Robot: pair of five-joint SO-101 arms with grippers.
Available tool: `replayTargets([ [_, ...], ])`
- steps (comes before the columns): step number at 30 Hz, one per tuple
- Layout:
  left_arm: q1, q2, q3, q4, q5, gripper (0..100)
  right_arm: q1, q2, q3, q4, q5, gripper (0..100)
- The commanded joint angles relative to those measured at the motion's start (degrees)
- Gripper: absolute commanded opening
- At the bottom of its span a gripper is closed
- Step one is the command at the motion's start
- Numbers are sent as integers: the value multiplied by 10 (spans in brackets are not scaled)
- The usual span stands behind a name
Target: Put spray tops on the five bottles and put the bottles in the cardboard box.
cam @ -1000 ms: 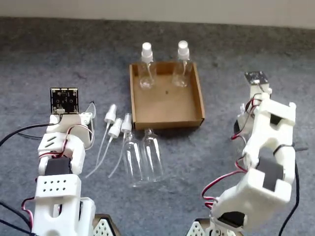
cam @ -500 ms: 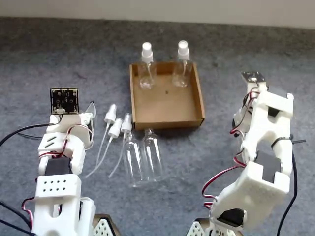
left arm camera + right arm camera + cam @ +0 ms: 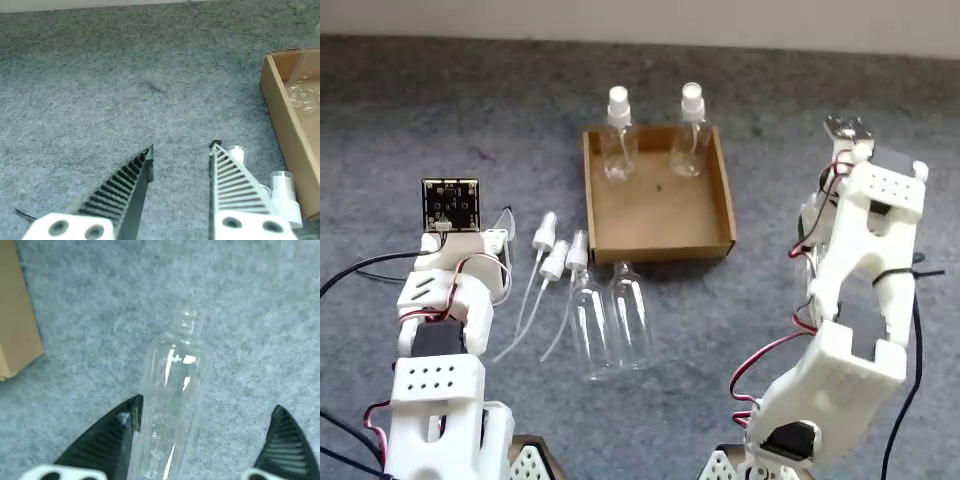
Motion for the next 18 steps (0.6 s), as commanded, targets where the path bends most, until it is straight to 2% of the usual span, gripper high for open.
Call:
replayTargets([
  [1,11,-6,-3,2,3,178,-22,31,-73,14,-32,324],
  [7,11,-6,-3,2,3,178,-30,133,-167,29,-67,320],
  [18,11,-6,-3,2,3,178,-28,186,-235,63,-67,157],
])
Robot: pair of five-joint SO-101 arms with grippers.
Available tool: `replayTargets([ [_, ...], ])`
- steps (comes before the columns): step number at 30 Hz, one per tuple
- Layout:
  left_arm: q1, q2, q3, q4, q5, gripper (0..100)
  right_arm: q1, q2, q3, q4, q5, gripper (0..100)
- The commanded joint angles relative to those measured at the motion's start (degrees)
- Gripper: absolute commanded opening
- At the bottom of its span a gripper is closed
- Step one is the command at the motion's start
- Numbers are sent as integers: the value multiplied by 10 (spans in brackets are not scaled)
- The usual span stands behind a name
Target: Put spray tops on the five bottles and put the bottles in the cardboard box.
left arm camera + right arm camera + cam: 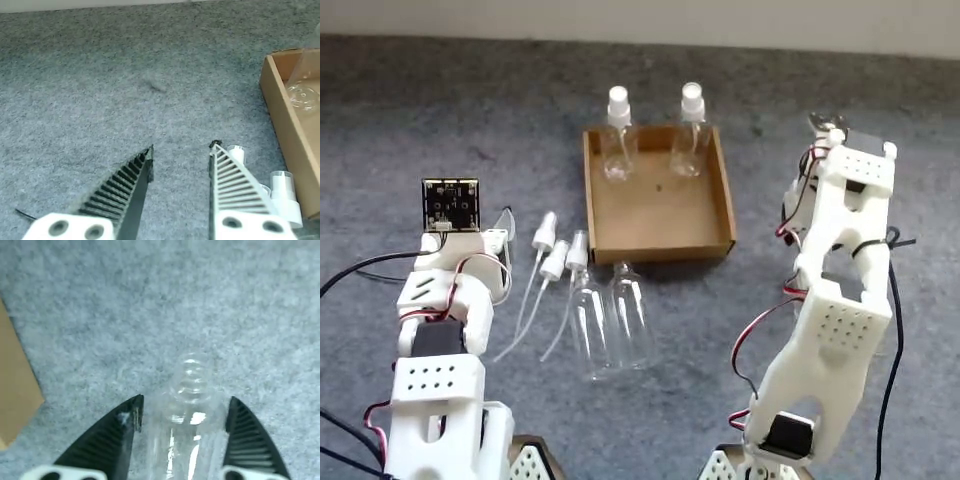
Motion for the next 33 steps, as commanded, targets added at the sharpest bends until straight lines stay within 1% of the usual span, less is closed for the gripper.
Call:
replayTargets([
  [1,11,-6,-3,2,3,178,-3,-7,-34,6,-6,136],
  [4,11,-6,-3,2,3,178,-3,-4,-34,5,-6,77],
  [5,11,-6,-3,2,3,178,-3,-4,-34,5,-6,74],
  [9,11,-6,-3,2,3,178,-3,-7,-34,8,-5,106],
  [13,11,-6,-3,2,3,178,-2,-7,-34,25,35,182],
  [21,11,-6,-3,3,3,178,17,-7,-35,-44,34,185],
  [26,11,-6,-3,3,3,178,17,-9,-35,1,51,192],
  [30,14,-6,-3,3,3,178,22,-7,-35,15,61,253],
  [33,17,-6,-3,3,3,178,23,-7,-35,15,62,265],
])
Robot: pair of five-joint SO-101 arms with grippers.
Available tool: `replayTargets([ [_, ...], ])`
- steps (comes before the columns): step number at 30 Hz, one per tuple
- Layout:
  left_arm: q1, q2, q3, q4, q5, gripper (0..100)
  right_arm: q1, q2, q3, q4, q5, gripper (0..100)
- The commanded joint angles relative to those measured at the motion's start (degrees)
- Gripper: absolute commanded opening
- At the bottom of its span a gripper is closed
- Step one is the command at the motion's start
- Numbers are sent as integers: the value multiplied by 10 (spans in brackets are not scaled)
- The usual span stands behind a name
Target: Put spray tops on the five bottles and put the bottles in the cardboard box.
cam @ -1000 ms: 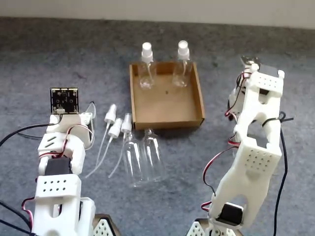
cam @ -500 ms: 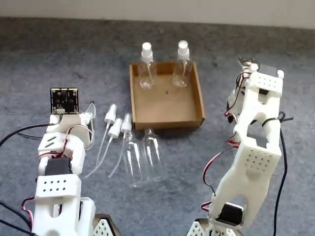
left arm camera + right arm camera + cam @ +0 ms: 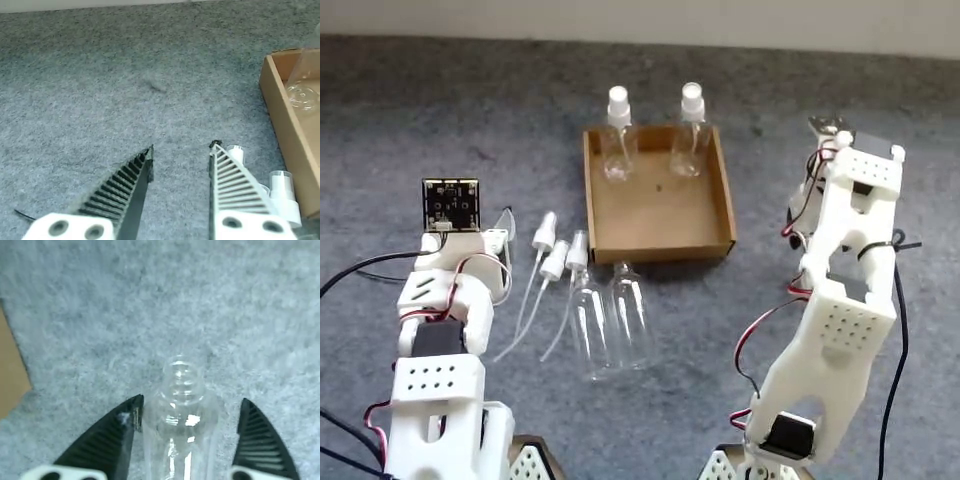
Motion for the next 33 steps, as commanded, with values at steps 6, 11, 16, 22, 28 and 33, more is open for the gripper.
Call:
replayTargets([
  [6,15,-6,-3,3,3,178,9,-8,-30,8,6,264],
  [11,15,-6,-3,3,3,178,8,-7,-28,8,42,264],
  [16,15,-6,-3,3,3,178,9,-7,-28,7,46,262],
  [22,15,-6,-3,3,3,178,11,-6,-27,7,47,173],
  [28,15,-6,-3,3,3,178,15,-7,-27,49,88,174],
  [33,15,-6,-3,3,3,178,16,-6,-27,60,92,175],
])
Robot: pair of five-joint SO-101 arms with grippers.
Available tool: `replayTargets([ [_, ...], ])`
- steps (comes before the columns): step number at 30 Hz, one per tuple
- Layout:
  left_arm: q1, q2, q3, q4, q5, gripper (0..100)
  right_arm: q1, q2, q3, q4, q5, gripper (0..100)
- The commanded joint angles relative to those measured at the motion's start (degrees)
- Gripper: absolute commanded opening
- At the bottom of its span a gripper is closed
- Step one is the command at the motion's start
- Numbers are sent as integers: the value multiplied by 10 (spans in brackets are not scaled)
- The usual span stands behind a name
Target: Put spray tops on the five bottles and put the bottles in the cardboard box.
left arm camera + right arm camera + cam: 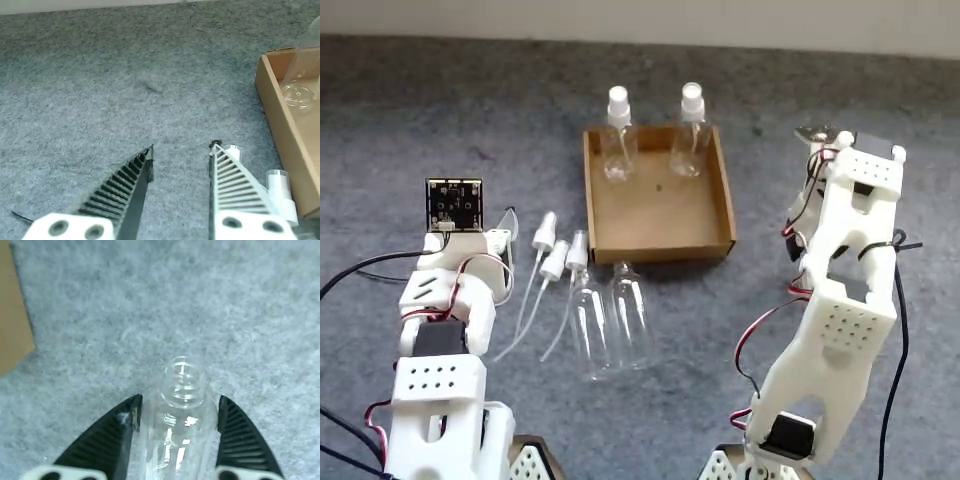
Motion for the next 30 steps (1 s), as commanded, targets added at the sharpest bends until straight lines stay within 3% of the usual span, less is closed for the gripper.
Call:
replayTargets([
  [1,9,-6,-3,3,3,178,15,-6,-27,10,9,175],
  [7,9,-6,-3,3,3,178,15,-11,-34,9,5,115],
  [10,9,-6,-3,3,3,178,15,-29,-75,14,-25,52],
  [19,9,-6,-3,4,3,178,11,-128,-151,15,-112,2],
  [25,9,-4,-52,97,3,178,11,-216,-150,34,-114,4],
  [30,10,-4,-55,103,4,178,14,-275,-149,50,-110,4],
])
